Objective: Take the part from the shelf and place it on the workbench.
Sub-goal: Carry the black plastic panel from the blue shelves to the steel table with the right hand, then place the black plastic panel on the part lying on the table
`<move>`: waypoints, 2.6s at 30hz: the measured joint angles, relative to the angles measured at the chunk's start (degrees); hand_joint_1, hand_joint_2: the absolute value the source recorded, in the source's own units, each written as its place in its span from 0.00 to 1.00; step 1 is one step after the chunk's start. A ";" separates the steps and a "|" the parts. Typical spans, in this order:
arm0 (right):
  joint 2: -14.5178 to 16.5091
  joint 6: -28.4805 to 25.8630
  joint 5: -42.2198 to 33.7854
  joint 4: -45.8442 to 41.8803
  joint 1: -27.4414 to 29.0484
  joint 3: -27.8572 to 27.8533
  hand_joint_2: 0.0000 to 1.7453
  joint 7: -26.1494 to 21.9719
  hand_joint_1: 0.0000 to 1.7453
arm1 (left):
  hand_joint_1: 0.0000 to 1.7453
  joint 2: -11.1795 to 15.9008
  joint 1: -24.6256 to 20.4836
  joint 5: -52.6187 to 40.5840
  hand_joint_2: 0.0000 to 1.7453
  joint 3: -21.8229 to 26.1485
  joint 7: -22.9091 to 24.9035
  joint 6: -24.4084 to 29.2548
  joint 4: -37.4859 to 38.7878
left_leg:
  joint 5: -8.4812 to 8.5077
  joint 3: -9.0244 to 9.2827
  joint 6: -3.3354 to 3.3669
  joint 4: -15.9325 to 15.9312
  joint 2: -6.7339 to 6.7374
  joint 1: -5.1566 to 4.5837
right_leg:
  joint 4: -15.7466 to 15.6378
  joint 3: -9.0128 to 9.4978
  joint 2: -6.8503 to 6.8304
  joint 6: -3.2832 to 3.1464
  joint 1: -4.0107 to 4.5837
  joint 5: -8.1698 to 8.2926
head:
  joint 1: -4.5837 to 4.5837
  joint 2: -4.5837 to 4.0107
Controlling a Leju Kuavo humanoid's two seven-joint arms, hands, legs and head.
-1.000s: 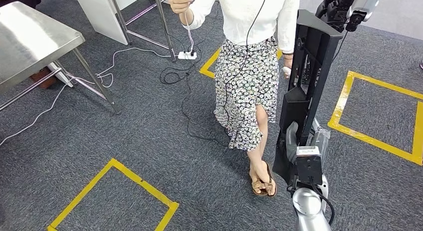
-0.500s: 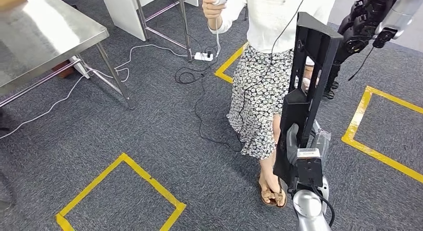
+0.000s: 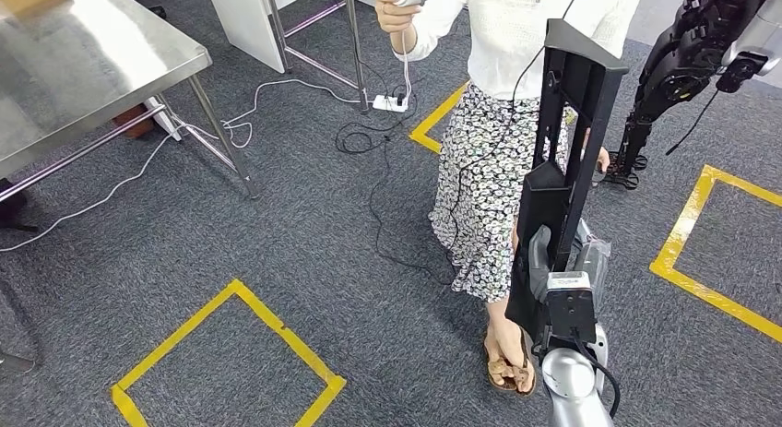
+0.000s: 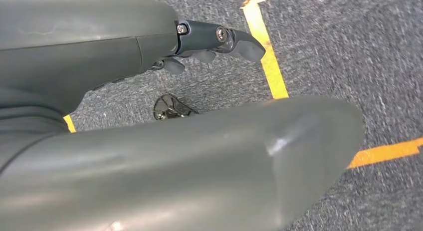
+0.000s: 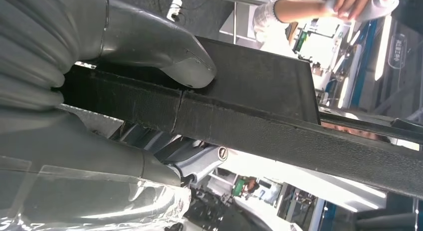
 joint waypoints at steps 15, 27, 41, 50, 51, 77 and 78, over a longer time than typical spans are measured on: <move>-0.22 0.00 -0.08 -0.07 0.28 -0.02 1.00 0.09 1.00 | 0.00 0.02 -0.35 -0.26 0.00 0.01 0.04 -0.17 -0.02 | 8.16 9.83 3.97 -18.98 -1.11 -1.58 | 13.18 -6.52 0.56 1.15 0.28 -5.24 | 0.67 0.00; -0.31 -0.21 -0.28 -0.48 -0.02 -0.05 1.00 0.18 1.00 | 0.00 -0.01 0.12 -0.85 0.00 -0.01 0.10 -0.28 0.04 | 1.76 5.08 0.59 -7.97 -0.91 -0.81 | -1.08 0.62 0.67 0.18 -0.12 0.72 | 0.06 0.00; -0.73 -0.70 -2.02 -2.92 2.32 -1.80 1.00 -0.94 1.00 | 0.00 0.35 -0.02 -2.36 0.00 -0.06 -0.08 -1.11 -0.01 | 8.00 9.96 3.62 -19.16 0.96 -1.33 | -0.20 2.05 -1.18 1.18 0.79 -1.69 | 0.16 0.00; -1.89 -1.01 -3.03 -3.40 3.76 -3.49 1.00 -1.41 1.00 | 0.00 0.00 -0.10 -2.98 0.00 -0.27 -0.04 -1.37 0.04 | 6.33 10.08 2.47 -17.21 -3.17 -1.43 | -0.38 -0.13 1.41 3.01 -0.11 0.67 | 0.50 0.00; -1.93 -1.03 -3.10 -3.44 3.74 -3.56 1.00 -1.44 1.00 | 0.00 0.02 -0.07 -3.02 0.00 -0.36 -0.04 -1.36 0.04 | 5.92 9.78 2.17 -16.59 -3.39 -1.52 | -1.41 0.45 1.55 2.66 -0.05 0.96 | 0.50 0.00; -2.69 -1.16 -3.86 -3.87 3.46 -3.78 1.00 -1.79 1.00 | 0.00 -0.05 -0.27 -2.45 0.00 -0.63 0.16 -0.39 0.03 | 8.37 10.35 3.92 -19.83 -1.41 -1.43 | 11.46 -5.61 0.57 1.91 0.13 -4.62 | 0.62 0.00; -2.75 -1.16 -3.86 -3.86 3.43 -3.78 1.00 -1.79 1.00 | 0.00 -0.14 -0.24 -2.46 0.00 -0.63 0.16 -0.40 0.04 | 8.10 10.31 3.58 -19.42 -1.93 -1.31 | 8.34 -4.33 0.67 2.66 -0.11 -2.96 | 0.69 0.00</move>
